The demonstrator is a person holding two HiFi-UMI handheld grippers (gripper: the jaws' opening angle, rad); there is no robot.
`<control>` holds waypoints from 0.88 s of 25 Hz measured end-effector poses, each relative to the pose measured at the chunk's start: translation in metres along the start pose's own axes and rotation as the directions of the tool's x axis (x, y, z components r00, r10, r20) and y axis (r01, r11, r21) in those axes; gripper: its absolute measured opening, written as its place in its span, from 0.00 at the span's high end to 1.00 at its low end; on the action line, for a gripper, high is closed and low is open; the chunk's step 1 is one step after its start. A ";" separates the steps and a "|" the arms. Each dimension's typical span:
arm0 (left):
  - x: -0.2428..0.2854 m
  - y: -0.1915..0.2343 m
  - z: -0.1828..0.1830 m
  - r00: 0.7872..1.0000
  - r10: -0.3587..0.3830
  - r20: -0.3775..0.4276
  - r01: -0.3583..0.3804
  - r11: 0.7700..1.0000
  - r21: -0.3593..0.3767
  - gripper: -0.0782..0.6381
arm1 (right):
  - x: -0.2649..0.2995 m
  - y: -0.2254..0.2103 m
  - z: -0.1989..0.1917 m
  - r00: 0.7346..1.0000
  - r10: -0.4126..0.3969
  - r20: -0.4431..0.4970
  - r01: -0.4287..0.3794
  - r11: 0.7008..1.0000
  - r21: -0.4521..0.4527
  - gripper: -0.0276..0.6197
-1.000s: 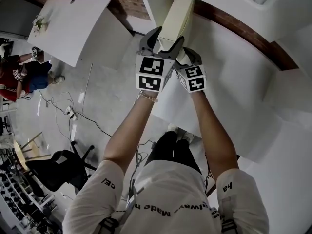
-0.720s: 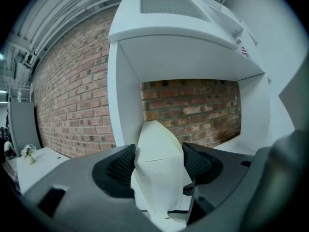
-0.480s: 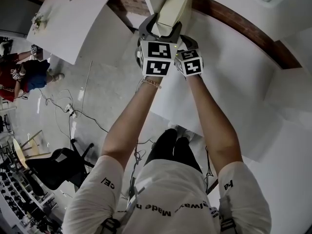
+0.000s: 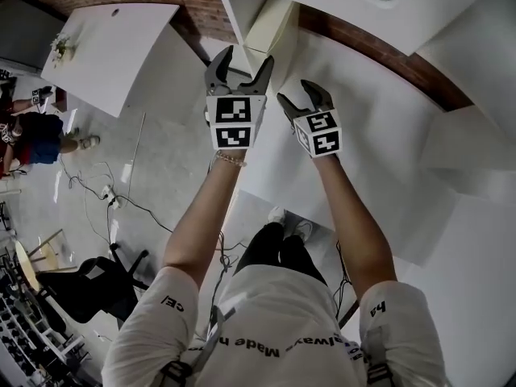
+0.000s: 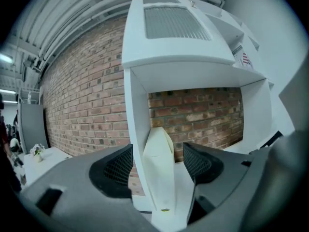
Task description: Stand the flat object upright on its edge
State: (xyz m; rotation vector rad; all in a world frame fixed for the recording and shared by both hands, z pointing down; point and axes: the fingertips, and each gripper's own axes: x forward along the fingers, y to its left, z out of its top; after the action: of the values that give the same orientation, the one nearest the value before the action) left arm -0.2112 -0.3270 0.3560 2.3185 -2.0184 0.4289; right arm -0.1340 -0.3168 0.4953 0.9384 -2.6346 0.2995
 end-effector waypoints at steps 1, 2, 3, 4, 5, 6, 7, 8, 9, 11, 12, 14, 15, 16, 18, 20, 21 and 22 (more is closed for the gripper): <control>-0.011 -0.002 0.000 1.000 -0.006 0.005 0.006 1.000 -0.025 0.47 | -0.016 0.001 0.003 1.000 -0.003 0.014 0.003 1.000 0.004 0.52; -0.022 -0.006 0.000 1.000 -0.017 0.011 0.018 0.998 -0.052 0.47 | -0.032 0.001 0.007 1.000 -0.008 0.028 0.007 1.000 0.006 0.52; -0.033 -0.011 0.001 0.999 -0.034 0.019 0.036 0.996 -0.078 0.47 | -0.049 0.001 0.012 0.999 -0.013 0.044 0.013 1.000 0.005 0.53; -0.043 -0.019 0.002 0.998 -0.059 0.027 0.061 0.993 -0.100 0.47 | -0.066 0.001 0.017 0.998 -0.019 0.061 0.019 1.000 0.002 0.55; -0.054 -0.029 0.001 0.995 -0.090 0.032 0.093 0.988 -0.119 0.47 | -0.083 0.001 0.022 0.997 -0.024 0.077 0.024 1.000 0.002 0.57; -0.066 -0.041 -0.001 0.992 -0.126 0.032 0.129 0.982 -0.135 0.47 | -0.101 0.002 0.026 0.995 -0.028 0.091 0.027 1.000 0.005 0.59; -0.079 -0.054 -0.004 0.987 -0.161 0.028 0.163 0.976 -0.146 0.51 | -0.118 0.004 0.029 0.994 -0.029 0.101 0.028 1.000 0.009 0.60; -0.091 -0.065 -0.006 0.981 -0.193 0.023 0.194 0.969 -0.152 0.55 | -0.135 0.006 0.032 0.994 -0.029 0.109 0.027 1.000 0.014 0.62; -0.101 -0.075 -0.007 0.975 -0.220 0.020 0.221 0.963 -0.152 0.58 | -0.150 0.006 0.036 0.993 -0.029 0.116 0.027 0.999 0.017 0.64; -0.119 -0.093 -0.003 0.964 -0.266 0.027 0.267 0.952 -0.150 0.62 | -0.178 0.005 0.046 0.991 -0.031 0.130 0.029 0.999 0.017 0.68; -0.128 -0.101 0.001 0.958 -0.284 0.035 0.286 0.946 -0.154 0.64 | -0.193 0.005 0.050 0.990 -0.032 0.137 0.029 0.999 0.019 0.69; -0.147 -0.117 0.011 0.948 -0.314 0.053 0.318 0.934 -0.164 0.67 | -0.224 0.007 0.060 0.987 -0.039 0.155 0.034 0.999 0.030 0.71; -0.156 -0.124 0.019 0.943 -0.327 0.066 0.333 0.927 -0.170 0.69 | -0.240 0.008 0.065 0.985 -0.045 0.165 0.040 0.999 0.035 0.72; -0.164 -0.132 0.027 0.937 -0.339 0.081 0.348 0.921 -0.175 0.70 | -0.256 0.010 0.071 0.983 -0.052 0.177 0.046 0.998 0.038 0.73; -0.179 -0.145 0.042 0.926 -0.362 0.107 0.376 0.910 -0.177 0.72 | -0.284 0.014 0.084 0.978 -0.063 0.198 0.058 0.998 0.036 0.76; -0.193 -0.157 0.056 0.918 -0.375 0.129 0.393 0.904 -0.169 0.74 | -0.308 0.019 0.095 0.973 -0.073 0.217 0.067 0.997 0.035 0.78; -0.201 -0.162 0.062 0.916 -0.378 0.138 0.398 0.902 -0.168 0.75 | -0.320 0.021 0.099 0.971 -0.080 0.225 0.073 0.997 0.040 0.78; -0.209 -0.168 0.066 0.913 -0.380 0.146 0.402 0.900 -0.171 0.75 | -0.332 0.023 0.102 0.969 -0.089 0.232 0.080 0.996 0.048 0.79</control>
State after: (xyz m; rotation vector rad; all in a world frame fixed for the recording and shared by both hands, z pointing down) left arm -0.0595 -0.1135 0.2694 2.5737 -1.4832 0.0757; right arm 0.0698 -0.1398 0.2753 1.1593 -2.7983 0.2313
